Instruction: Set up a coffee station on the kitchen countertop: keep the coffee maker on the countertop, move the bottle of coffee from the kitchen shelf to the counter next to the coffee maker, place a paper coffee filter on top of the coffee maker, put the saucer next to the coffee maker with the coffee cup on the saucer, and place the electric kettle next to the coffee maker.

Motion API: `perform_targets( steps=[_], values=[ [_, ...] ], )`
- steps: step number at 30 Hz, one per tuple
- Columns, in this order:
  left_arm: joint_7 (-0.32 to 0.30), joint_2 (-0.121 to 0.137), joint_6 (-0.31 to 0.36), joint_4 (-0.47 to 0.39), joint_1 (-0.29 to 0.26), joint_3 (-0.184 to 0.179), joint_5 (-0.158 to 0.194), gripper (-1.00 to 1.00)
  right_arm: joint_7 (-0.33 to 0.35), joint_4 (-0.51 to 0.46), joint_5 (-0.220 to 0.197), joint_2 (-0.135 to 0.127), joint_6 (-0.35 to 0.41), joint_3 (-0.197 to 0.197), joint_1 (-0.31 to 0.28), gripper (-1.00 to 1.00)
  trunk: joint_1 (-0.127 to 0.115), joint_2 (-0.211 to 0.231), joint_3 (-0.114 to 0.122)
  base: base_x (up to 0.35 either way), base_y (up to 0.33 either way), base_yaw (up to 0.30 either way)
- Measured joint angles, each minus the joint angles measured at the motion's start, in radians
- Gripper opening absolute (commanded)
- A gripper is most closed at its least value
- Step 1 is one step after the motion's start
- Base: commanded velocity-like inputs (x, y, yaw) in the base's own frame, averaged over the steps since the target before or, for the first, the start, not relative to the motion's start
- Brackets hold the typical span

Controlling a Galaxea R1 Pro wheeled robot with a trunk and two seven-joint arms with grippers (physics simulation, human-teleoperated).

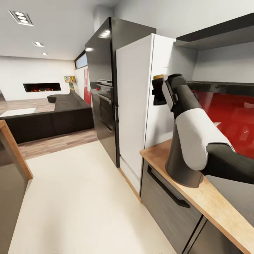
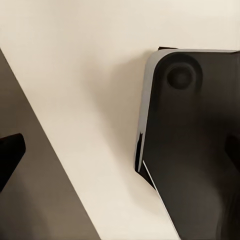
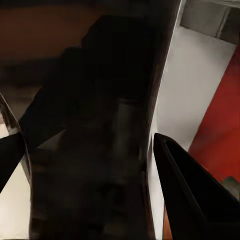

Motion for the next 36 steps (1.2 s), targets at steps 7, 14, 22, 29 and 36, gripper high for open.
perform_targets(
  steps=[7,14,22,29,36],
  values=[
    [0.0,-0.001,0.0,-0.004,-0.008,0.0,0.0,1.0,0.083,0.145,-0.002,0.0,-0.267,0.003,0.125,-1.0,0.0,0.0,0.0,0.0,0.0,0.0],
    [0.0,-0.005,0.0,-0.004,-0.014,0.001,0.0,1.0,0.18,0.16,0.002,0.0,-0.415,0.005,0.251,-1.0,0.0,-0.001,0.0,0.0,0.0,0.0],
    [0.002,-0.009,0.0,-0.004,-0.014,0.0,0.0,1.0,0.296,0.16,0.008,0.0,-0.428,0.005,0.321,-1.0,0.0,-0.001,0.0,0.0,0.0,0.0],
    [0.001,-0.009,0.0,-0.003,-0.014,0.001,0.0,1.0,0.299,0.161,0.008,0.0,-0.428,0.005,0.357,-1.0,0.0,-0.001,0.0,-0.044,0.015,0.0],
    [0.002,-0.01,0.0,-0.004,-0.014,0.001,0.001,1.0,0.299,0.16,0.008,0.0,-0.43,0.005,0.402,-1.0,0.0,-0.001,0.0,-0.22,0.121,0.0]
  ],
)
